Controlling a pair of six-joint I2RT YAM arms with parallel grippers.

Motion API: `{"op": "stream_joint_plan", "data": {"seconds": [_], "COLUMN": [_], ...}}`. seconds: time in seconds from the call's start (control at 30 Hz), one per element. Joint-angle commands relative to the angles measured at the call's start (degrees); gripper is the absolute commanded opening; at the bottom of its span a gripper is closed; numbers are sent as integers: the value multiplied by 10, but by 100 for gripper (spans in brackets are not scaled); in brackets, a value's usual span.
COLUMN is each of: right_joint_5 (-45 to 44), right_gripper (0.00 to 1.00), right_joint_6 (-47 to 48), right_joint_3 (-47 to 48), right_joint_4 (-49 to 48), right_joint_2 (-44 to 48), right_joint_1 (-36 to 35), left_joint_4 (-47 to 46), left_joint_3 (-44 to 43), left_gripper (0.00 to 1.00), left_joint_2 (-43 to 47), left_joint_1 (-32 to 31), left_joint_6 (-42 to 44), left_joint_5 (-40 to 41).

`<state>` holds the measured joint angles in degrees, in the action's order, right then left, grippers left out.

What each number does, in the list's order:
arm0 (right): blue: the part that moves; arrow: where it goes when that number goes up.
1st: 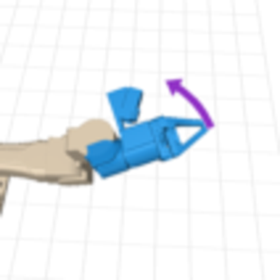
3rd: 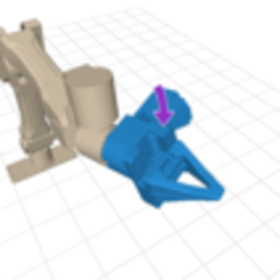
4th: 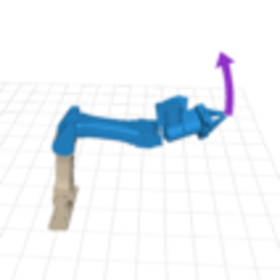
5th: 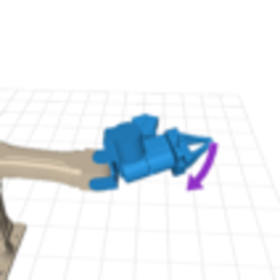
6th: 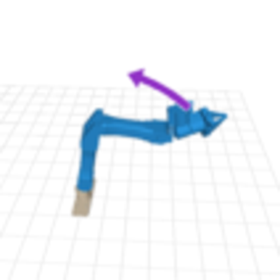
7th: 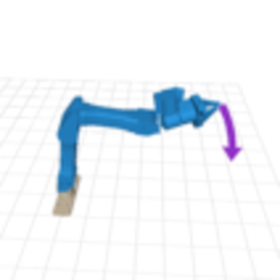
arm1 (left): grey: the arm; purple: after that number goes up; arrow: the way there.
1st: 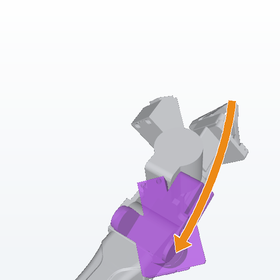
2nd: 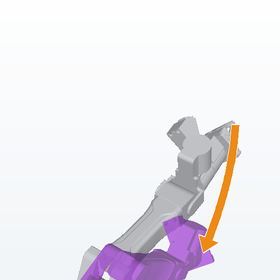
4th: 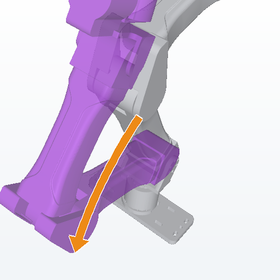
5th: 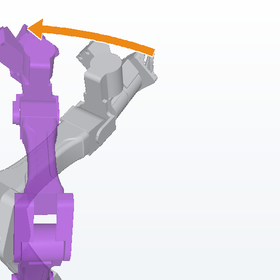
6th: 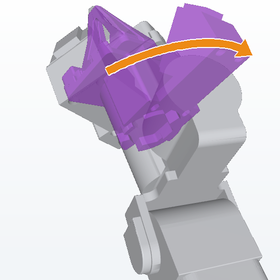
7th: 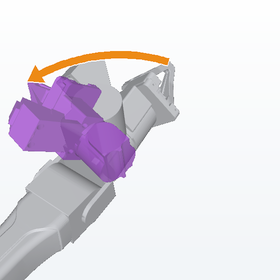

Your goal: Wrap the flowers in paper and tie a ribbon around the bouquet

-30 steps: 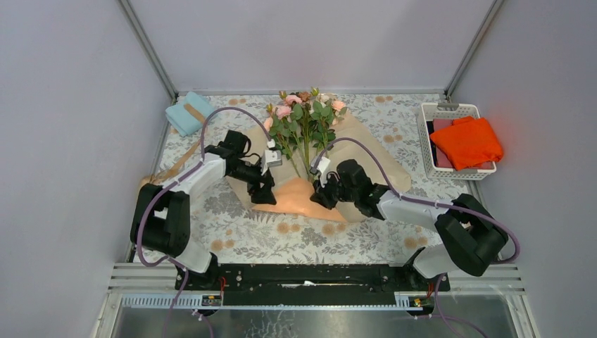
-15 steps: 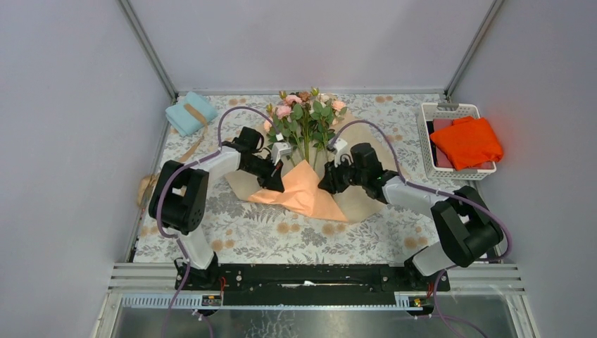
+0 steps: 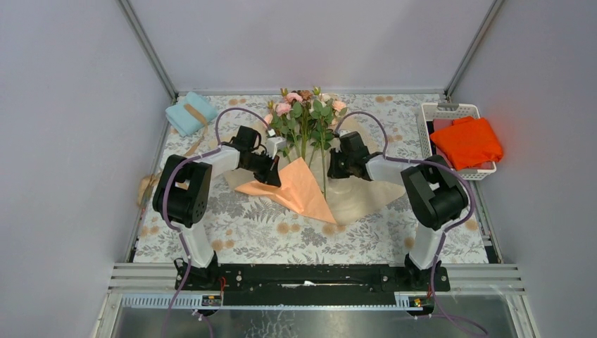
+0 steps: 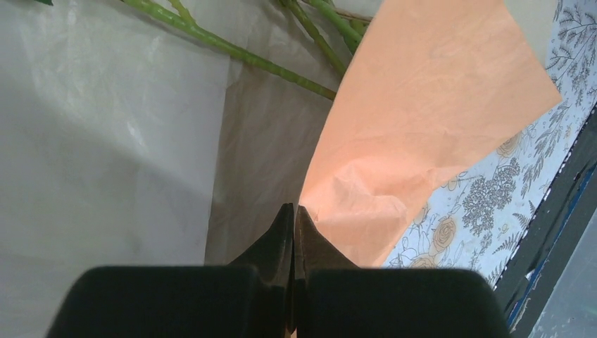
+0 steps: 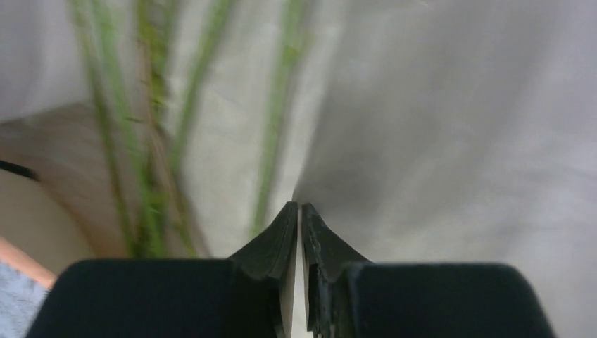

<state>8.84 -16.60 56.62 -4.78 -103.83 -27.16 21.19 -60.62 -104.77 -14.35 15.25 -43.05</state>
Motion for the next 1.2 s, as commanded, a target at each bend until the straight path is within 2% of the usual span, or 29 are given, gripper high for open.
{"op": "stream_joint_plan", "data": {"seconds": [0.0, 0.17, 0.3, 0.4, 0.5, 0.63, 0.73, 0.77, 0.8, 0.9, 1.03, 1.07, 1.1, 1.13, 1.17], "right_joint_5": [-5, 31, 61, 39, 34, 126, 237, 271, 295, 302, 330, 335, 341, 348, 350], "right_gripper": [12, 10, 11, 17, 32, 58, 92, 99, 99, 98, 88, 81, 70, 54, 30], "right_joint_6": [-31, -64, -101, -61, -9, 63, 88, 84, 75, 39, 11, 7, 3, 0, -3], "right_joint_3": [36, 57, 45, 44, 29, 9, -26, -42, -58, -95, -107, -111, -114, -114, -112], "right_joint_4": [11, -18, -54, -11, 39, 104, 84, 61, 33, -32, -69, -78, -85, -87, -88], "right_joint_2": [-31, -59, -47, -11, 35, 85, 118, 125, 129, 119, 83, 78, 74, 71, 69], "right_joint_1": [-46, -77, -82, -79, -57, -37, -36, -36, -37, -37, -38, -38, -38, -37, -38], "left_joint_4": [-22, -21, -23, -25, -26, -26, -27, -28, -29, -29, -29, -29, -29, -27, -20], "left_joint_3": [2, 7, 9, 9, 10, 14, 15, 15, 16, 16, 16, 16, 17, 15, 11], "left_gripper": [0, 0, 0, 0, 0, 0, 0, 0, 0, 0, 0, 0, 0, 0, 0], "left_joint_2": [5, 17, 16, 14, 16, 21, 24, 25, 25, 25, 27, 27, 27, 27, 27], "left_joint_1": [4, 4, 5, 8, 9, 9, 9, 9, 9, 9, 9, 9, 9, 9, 9], "left_joint_6": [-2, 6, 6, 2, 3, 6, 7, 7, 7, 8, 9, 11, 12, 14, 21], "left_joint_5": [-1, -10, -8, -6, -6, -5, 0, 1, 2, 1, 4, 5, 6, 9, 13]}}
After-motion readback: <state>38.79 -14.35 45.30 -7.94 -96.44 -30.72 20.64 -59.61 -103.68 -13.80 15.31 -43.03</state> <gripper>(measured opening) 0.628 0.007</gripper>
